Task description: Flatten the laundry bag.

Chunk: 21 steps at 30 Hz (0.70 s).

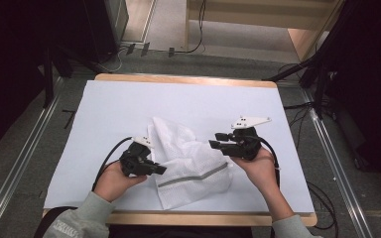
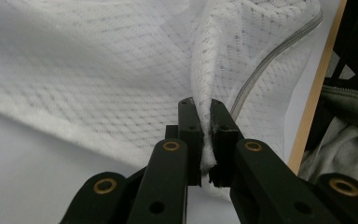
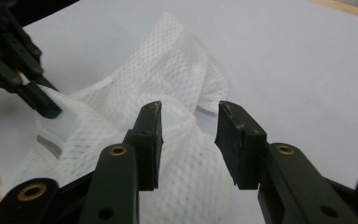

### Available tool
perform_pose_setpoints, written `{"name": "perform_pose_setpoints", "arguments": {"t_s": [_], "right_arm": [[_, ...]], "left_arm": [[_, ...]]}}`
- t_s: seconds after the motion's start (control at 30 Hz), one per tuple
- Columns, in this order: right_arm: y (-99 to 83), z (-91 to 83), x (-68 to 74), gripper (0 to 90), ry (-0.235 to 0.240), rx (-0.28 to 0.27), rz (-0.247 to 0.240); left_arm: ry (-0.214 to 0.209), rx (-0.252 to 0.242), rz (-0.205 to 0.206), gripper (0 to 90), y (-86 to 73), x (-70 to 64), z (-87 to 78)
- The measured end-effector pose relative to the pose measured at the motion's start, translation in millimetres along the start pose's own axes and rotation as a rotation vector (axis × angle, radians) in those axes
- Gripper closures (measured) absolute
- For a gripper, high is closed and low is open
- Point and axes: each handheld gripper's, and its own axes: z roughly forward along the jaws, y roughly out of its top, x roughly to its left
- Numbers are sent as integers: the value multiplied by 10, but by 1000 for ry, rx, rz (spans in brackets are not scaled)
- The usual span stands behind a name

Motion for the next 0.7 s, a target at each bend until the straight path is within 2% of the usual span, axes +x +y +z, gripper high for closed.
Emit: {"name": "perform_pose_setpoints", "arguments": {"t_s": [0.07,0.2,0.23,0.27,0.47,0.7], "right_arm": [[17,69,-15,628,1,9,2],[56,237,-48,630,3,24,-5],[75,331,-62,629,7,31,-3],[75,331,-62,629,7,31,-3],[108,620,-105,626,4,58,0],[81,950,-165,625,9,91,18]], "left_arm": [[21,0,-13,868,-90,33,-90],[31,-18,-47,866,-212,94,-226],[30,-23,-57,866,-233,97,-245],[37,-25,-57,866,-248,100,-257],[81,-10,-69,861,-322,111,-278],[111,-19,-107,851,-406,198,-286]]}}
